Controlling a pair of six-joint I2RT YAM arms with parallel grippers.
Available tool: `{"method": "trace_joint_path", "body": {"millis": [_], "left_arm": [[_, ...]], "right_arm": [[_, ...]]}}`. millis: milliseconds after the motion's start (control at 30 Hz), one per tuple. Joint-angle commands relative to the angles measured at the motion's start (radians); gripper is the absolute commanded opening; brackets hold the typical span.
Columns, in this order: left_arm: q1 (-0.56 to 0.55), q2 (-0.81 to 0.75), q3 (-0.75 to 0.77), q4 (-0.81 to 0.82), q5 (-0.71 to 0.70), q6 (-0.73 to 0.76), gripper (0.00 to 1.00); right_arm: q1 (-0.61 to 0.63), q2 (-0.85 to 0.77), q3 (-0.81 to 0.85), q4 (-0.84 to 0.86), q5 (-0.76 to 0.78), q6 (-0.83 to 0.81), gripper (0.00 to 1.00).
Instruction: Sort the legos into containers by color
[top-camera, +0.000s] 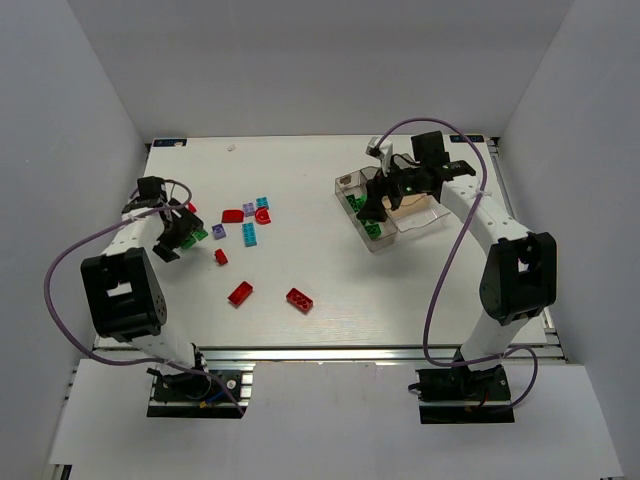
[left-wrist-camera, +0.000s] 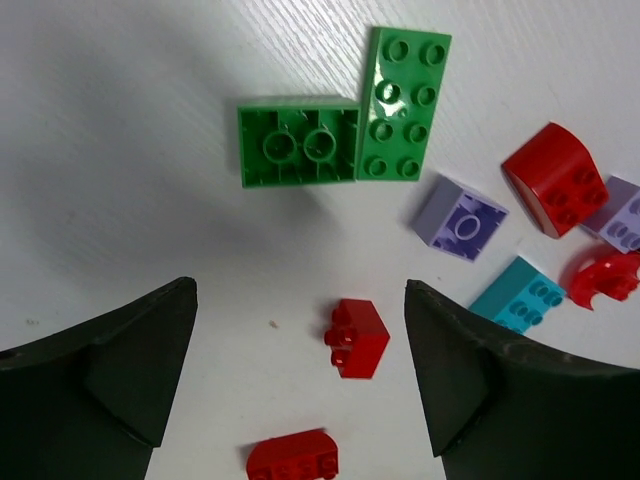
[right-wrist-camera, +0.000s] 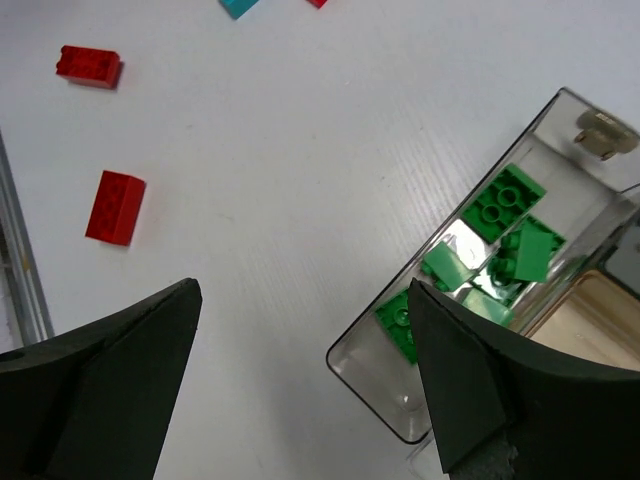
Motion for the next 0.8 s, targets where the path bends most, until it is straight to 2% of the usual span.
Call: {"method": "trace_joint_path", "body": {"millis": [0,433,767], "left_arm": [[0.023,0.024,0.042,0.033,0.021,0.058,0.94],[0.064,0.215,0.174,0.063,0.054,0.131,0.87],[0.064,0.245,0.162,0.07,0.092,0.134,0.66]], "right_arm": [[0.002,-0.009,-0.013,-0.018,-0.065,-0.02,0.89],[-0.001,-0.005,-0.017,-0.034,-0.056,-0.023,0.89],[-0.004,-0.002,-0.014,-0.031,-0.036,-0.011,0.89]]}}
